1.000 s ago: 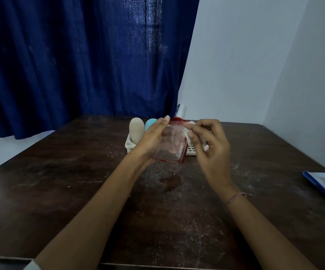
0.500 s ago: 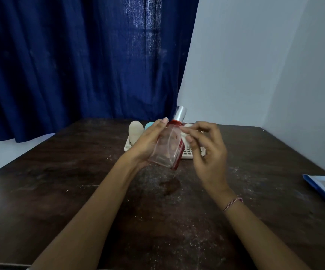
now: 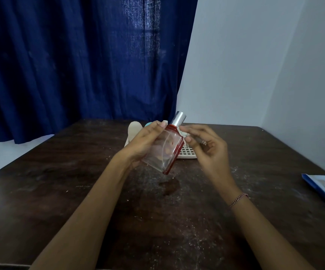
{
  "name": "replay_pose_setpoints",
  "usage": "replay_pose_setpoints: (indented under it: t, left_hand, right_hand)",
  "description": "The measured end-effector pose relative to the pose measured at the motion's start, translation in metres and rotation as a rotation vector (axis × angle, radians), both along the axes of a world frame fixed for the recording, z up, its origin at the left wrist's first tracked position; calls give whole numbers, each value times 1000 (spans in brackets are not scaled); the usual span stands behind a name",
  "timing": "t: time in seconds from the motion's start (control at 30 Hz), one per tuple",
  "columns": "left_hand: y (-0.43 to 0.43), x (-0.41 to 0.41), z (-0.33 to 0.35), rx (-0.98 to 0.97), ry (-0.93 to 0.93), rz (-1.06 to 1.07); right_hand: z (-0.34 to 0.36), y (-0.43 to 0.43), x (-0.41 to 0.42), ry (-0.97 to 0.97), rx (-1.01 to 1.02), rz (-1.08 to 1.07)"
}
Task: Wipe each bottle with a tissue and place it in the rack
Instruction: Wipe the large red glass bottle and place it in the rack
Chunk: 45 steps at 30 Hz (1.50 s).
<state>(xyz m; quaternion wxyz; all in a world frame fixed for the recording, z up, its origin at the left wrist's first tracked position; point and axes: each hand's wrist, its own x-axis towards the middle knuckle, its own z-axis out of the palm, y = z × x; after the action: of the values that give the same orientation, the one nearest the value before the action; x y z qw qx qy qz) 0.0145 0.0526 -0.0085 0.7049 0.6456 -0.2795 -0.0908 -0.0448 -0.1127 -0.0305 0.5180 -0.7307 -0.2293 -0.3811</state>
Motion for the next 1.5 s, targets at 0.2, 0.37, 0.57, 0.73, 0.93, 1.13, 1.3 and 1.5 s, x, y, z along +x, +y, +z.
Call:
replay_pose_setpoints:
  t: [0.2,0.37,0.57,0.73,0.93,1.13,1.3,1.5]
  left_hand:
    - [-3,0,-3,157,-104,-5]
    - [-7,-2,-6,327,-211,17]
    - [-19,-4,-14,449,-415,54]
    - [-12,3,-14,489,-500,226]
    - [-15,-1,-12,545,-545,271]
    - [-14,-5,-13,583,-632,330]
    - [-19,-9,-13,647,-696,373]
    - [-21,-11,-13,754,-827,431]
  right_hand:
    - [2,-8,-3,-32,-18,-37]
    - [-1,-7,-4,-191,-224,-280]
    - [-8,-10,3,-144,-504,-461]
    - [-7,0,2,-148,-632,-496]
    - [-5,-14,3,-94,-459,-523]
    - [-8,-1,4,-159,-632,-549]
    - [-7,-4,6,61,-207,-454]
    - [-6,-5,5,206,82,-329]
